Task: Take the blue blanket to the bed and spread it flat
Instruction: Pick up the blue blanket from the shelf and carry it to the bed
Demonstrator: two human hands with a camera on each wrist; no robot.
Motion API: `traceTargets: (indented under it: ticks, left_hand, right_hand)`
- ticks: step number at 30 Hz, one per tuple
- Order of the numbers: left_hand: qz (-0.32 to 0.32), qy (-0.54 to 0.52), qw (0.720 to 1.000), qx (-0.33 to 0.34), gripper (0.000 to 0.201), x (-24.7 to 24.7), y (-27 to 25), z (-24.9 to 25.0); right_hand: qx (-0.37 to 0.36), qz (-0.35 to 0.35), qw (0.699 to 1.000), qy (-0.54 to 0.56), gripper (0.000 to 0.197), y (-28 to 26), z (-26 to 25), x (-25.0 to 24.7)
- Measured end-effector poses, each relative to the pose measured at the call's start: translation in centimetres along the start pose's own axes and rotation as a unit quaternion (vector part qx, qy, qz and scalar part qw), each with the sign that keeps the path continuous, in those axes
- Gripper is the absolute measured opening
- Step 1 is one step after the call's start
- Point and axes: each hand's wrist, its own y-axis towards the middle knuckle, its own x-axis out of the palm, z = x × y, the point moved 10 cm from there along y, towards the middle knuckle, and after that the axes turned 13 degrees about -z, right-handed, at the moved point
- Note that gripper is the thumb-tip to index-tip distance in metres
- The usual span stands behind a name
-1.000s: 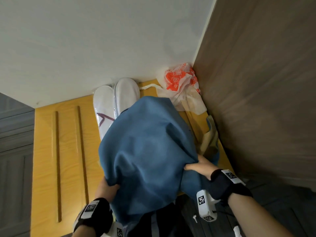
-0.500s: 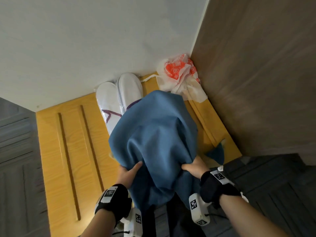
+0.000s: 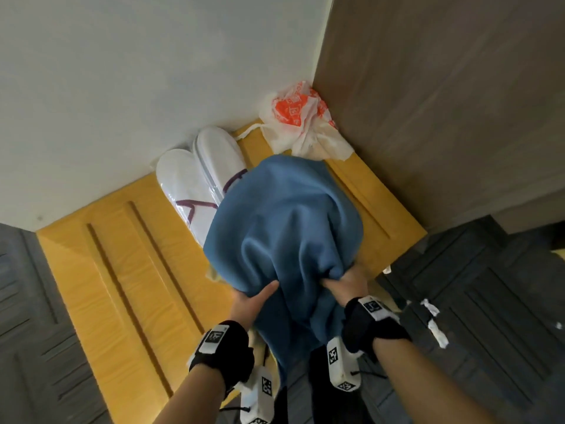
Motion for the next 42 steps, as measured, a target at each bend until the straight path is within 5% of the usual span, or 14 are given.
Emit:
traceTargets:
  ticks: [3,8,14,21,28,32,42]
  left_hand:
    - [-0.024,0.038,0.999,-0.019,0.061,1.9,-0.6,-0.7]
    - [-0.076,0.028,0.996,-0.047,0.048,4.0,-2.9,-0.5]
    - [-0.177,0.104,0.979,0.003,0.046,11.7,-6.9,2.0]
    - [-0.31,0.239,0.919,0.056,0.044,28.4,-12.8,1.1]
    - [-0.414,0.347,0.841,0.02,0.026,44.1,-21.6,-9.9]
    - [-0.45,0.403,0.797,-0.01,0.037,51.1,-27.3,-17.5]
    - [-0.526,0.525,0.668,-0.037,0.04,67.8,-37.8,-34.9]
  right_hand:
    - [0.021,-0.04,0.997,0.055,0.045,-0.7,1.3,1.6]
    - [0.026,-0.095,0.986,0.134,0.026,-4.6,3.7,1.4]
    - [-0.019,-0.024,0.966,0.258,0.014,-10.7,7.9,-5.1]
    - [-0.071,0.102,0.901,0.416,0.012,-20.8,17.5,-16.3]
    - [-0.058,0.206,0.838,0.502,0.014,-33.6,33.9,-22.8]
    - [-0.023,0.286,0.805,0.52,0.012,-40.7,43.2,-25.2]
    - [0.008,0.451,0.638,0.624,0.022,-54.1,61.7,-28.4]
